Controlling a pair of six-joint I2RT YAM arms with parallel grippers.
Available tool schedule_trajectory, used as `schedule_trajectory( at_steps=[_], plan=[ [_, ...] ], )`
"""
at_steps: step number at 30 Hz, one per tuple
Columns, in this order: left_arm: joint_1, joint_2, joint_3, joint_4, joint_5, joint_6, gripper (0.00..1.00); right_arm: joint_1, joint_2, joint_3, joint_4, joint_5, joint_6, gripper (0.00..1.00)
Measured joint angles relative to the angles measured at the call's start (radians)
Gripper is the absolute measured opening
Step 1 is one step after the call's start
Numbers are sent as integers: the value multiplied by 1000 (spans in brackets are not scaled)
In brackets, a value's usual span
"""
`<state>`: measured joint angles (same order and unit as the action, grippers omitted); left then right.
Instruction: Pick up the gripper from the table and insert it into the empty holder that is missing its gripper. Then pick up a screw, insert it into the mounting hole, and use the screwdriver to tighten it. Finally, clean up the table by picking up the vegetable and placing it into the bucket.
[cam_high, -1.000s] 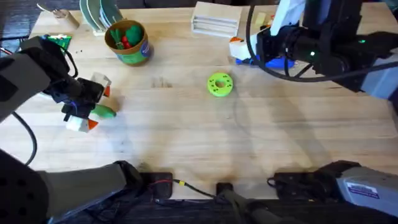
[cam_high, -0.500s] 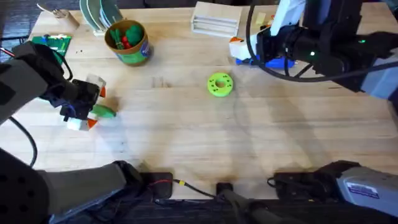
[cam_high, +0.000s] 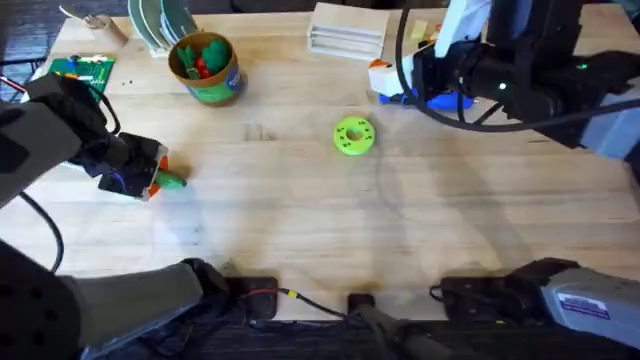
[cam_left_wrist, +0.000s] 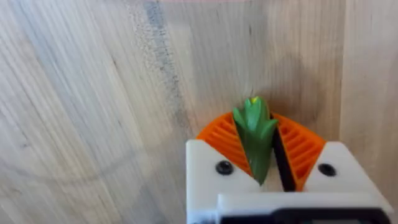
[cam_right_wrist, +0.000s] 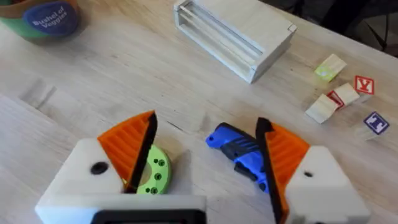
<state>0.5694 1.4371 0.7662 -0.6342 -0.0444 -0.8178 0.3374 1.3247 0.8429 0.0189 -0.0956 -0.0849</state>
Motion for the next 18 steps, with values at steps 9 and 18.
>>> schedule_trajectory(
  at_steps=[9,18],
  plan=[
    [0,-3,-1,11,8,-1,28,0,0,0,0,0,0,991],
    [0,-1,25,18,130,-1,27,0,6,0,2,0,0,991]
  ],
)
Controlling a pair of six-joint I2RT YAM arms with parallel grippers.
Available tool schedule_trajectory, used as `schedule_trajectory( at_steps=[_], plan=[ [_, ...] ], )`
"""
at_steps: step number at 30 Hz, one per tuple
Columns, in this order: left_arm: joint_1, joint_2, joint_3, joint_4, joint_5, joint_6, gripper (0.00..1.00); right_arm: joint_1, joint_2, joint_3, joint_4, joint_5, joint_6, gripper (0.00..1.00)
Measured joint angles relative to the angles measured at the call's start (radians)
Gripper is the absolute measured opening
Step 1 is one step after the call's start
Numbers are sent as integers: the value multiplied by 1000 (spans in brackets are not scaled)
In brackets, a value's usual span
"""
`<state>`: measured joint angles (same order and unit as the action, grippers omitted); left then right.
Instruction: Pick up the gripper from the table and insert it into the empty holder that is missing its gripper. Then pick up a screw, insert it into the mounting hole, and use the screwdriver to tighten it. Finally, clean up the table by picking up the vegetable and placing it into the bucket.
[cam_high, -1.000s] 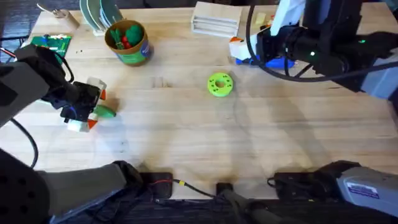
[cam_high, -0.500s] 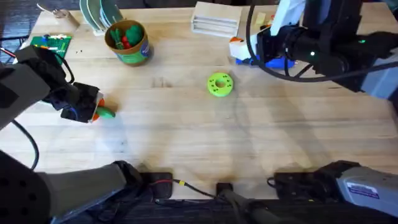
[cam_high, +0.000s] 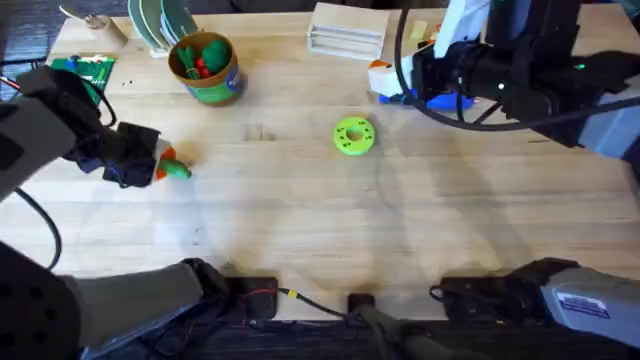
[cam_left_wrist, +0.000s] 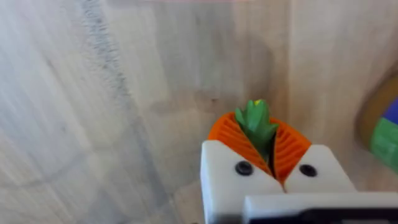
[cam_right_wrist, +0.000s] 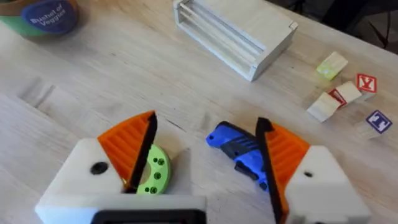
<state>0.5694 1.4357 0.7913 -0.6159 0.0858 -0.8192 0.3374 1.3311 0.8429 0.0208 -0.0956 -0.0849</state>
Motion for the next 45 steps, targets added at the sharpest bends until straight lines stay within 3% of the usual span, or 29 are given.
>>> schedule_trajectory(
  at_steps=[6,12,21,27,35,43,45],
  plan=[
    [-14,6,163,0,113,-1,27,0,39,0,-2,0,0,992],
    [-113,6,338,14,128,-1,27,0,44,0,1,0,0,991],
    [-320,7,405,264,14,31,27,0,44,0,1,0,0,991],
    [-408,60,405,359,-73,34,27,0,44,0,1,0,0,991],
    [-432,200,404,359,-133,35,27,0,44,0,1,0,0,992],
    [-430,227,404,314,-143,36,34,0,44,0,2,0,0,991],
    [-430,230,404,309,-144,43,264,0,44,0,2,0,0,991]
  ],
)
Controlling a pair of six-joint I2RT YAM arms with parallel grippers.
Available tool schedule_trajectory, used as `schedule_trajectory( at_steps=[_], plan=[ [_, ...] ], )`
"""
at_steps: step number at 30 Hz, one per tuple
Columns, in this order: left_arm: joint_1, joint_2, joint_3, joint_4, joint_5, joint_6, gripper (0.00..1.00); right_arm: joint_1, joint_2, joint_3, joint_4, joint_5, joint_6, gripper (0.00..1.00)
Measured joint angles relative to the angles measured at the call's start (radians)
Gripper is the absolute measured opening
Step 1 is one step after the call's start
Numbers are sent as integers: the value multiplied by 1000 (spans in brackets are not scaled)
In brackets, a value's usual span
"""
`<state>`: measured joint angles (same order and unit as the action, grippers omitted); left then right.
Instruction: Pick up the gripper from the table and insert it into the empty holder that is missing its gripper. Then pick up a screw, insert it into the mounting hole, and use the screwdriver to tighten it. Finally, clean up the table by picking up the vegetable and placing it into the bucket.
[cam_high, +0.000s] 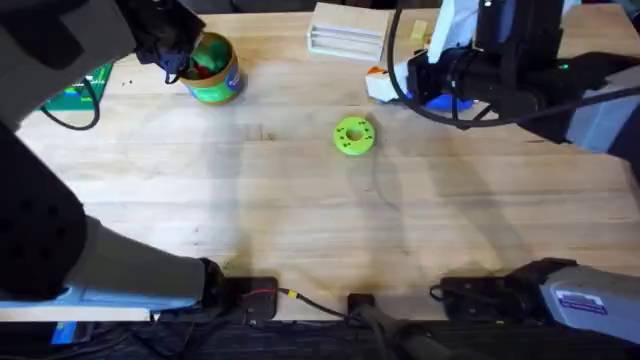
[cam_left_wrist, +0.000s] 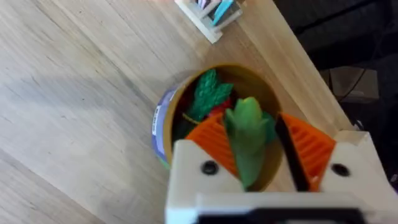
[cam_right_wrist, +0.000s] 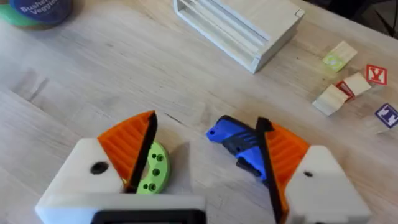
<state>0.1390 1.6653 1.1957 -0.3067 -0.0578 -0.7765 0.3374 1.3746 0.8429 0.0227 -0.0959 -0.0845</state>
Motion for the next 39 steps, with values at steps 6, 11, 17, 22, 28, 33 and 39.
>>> schedule_trajectory(
  at_steps=[6,11,17,22,28,33,39],
  plan=[
    [0,5,0,4,-8,0,986,0,0,0,0,0,0,992],
    [0,-5,0,1,-11,80,995,0,0,0,18,0,0,992],
    [-2,-133,0,-47,-13,267,997,0,-18,0,12,1,10,992],
    [-46,-331,0,-193,-18,476,995,0,-72,66,-133,1,11,991],
    [-205,-504,0,-423,-18,695,998,0,-79,246,-431,1,11,991],
    [-386,-588,0,-534,-18,769,502,0,-79,359,-620,1,11,991],
    [-535,-645,0,-566,-18,798,16,0,-80,394,-705,0,11,991]
  ],
)
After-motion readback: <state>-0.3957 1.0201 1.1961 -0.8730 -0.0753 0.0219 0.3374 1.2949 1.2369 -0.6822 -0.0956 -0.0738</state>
